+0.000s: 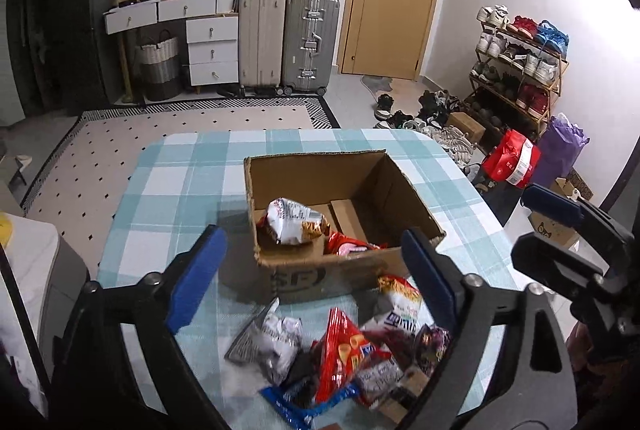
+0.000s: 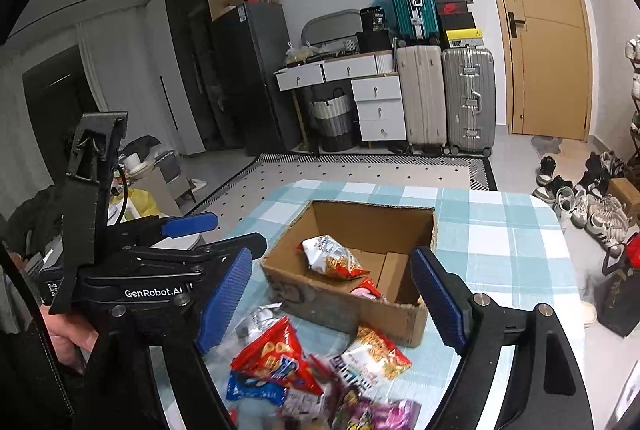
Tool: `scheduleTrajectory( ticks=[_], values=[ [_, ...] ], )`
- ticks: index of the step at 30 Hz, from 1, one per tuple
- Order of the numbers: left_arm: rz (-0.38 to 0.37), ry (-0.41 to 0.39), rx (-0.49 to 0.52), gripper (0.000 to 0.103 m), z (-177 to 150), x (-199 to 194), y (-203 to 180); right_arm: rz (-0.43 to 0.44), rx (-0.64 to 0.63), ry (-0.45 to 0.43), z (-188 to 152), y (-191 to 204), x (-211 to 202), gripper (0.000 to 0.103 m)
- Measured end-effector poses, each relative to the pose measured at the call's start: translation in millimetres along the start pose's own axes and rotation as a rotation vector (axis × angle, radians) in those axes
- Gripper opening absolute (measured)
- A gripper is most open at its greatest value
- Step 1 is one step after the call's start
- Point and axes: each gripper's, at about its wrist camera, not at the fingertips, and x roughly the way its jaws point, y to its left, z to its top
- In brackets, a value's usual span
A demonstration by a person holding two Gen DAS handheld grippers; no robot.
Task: Organize snacks
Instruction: 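Withdraw both tools from the box back toward the snack pile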
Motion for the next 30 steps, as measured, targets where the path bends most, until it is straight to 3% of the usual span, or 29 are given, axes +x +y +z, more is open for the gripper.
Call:
scheduleTrajectory(
  ticks=[3, 17, 30],
  values=[
    [0.019, -0.017, -0.004, 0.102, -10, -18, -2, -0.008, -0.007, -0.014, -8, 8, -12, 0.090],
    [0.027, -0.028, -0.039, 0.102, -62, -82, 4, -0.026, 0.021, -0.026, -54, 33, -58, 0.093],
    [0.012, 0.025, -0.074, 0.102, -113, -91, 18, -0.052, 0.011, -0.048, -90, 51, -95, 0.100]
  ],
)
